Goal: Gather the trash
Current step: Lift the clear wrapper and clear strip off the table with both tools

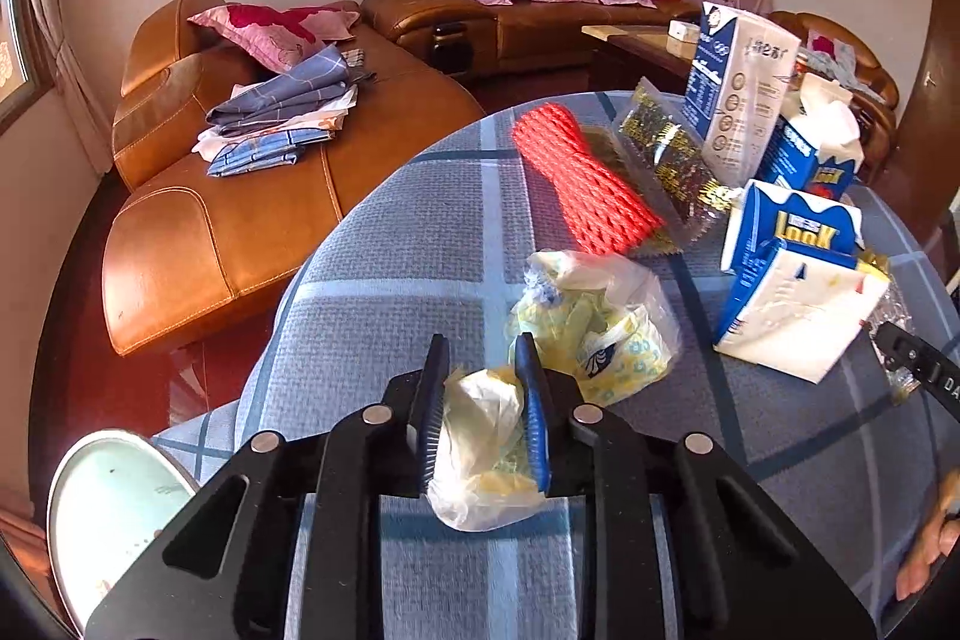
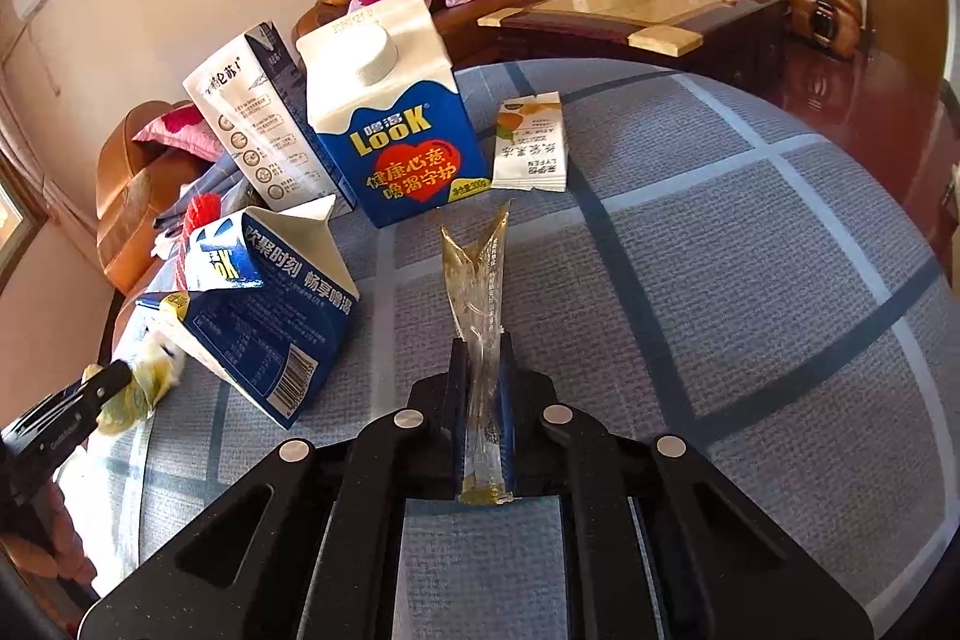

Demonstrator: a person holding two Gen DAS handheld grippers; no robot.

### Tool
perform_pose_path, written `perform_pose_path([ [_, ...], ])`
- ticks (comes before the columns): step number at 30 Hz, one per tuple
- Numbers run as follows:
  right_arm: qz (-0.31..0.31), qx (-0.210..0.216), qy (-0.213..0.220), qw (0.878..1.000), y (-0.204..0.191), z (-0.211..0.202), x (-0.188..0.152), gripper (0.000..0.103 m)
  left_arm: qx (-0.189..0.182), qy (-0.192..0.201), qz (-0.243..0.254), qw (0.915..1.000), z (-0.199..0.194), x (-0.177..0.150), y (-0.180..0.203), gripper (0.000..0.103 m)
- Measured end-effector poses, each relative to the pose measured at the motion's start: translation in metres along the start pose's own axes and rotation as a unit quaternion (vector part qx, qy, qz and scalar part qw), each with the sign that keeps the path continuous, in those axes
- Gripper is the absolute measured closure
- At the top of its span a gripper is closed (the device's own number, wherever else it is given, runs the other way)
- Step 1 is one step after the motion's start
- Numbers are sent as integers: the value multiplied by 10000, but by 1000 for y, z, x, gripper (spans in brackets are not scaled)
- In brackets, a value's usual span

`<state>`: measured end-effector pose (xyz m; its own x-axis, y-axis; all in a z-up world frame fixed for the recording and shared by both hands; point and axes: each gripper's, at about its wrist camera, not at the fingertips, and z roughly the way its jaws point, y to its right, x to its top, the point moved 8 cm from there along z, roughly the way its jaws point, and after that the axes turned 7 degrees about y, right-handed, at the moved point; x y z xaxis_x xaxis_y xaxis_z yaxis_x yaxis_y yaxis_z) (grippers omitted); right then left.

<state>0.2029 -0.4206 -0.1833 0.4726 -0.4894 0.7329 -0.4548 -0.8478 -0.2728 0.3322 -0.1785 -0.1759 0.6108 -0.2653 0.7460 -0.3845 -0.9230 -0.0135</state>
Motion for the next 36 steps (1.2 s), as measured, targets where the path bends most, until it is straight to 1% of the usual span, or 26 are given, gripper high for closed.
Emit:
perform_pose_path([
  [3, 101, 95, 32, 9999, 1, -16, -5, 93, -201, -4, -194, 9996, -23, -11, 5, 81],
  [6, 226, 180, 164, 9994, 2, -38, -7, 93, -232, 21, -254, 9994, -43, -25, 10, 81],
  [8, 239, 268, 169, 9992, 0, -49, -12, 93, -251, 34, -326, 9991, -55, -34, 12, 81],
  [12, 145, 334, 171, 9992, -5, -69, -26, 93, -119, 165, -277, 9994, -76, -50, 16, 81],
  [17, -19, 436, 97, 9990, -17, -87, -46, 93, -134, 295, -499, 9982, -100, -60, 12, 81],
  [21, -105, 568, 56, 9983, -29, -99, -60, 93, -38, 394, -531, 9978, -119, -67, 6, 81],
  [24, -191, 681, 41, 9975, -42, -107, -66, 93, 44, 444, -526, 9976, -129, -70, 1, 81],
  [36, -655, 963, 95, 9931, -92, -128, -77, 93, 186, 649, -765, 9948, -159, -78, -33, 81],
])
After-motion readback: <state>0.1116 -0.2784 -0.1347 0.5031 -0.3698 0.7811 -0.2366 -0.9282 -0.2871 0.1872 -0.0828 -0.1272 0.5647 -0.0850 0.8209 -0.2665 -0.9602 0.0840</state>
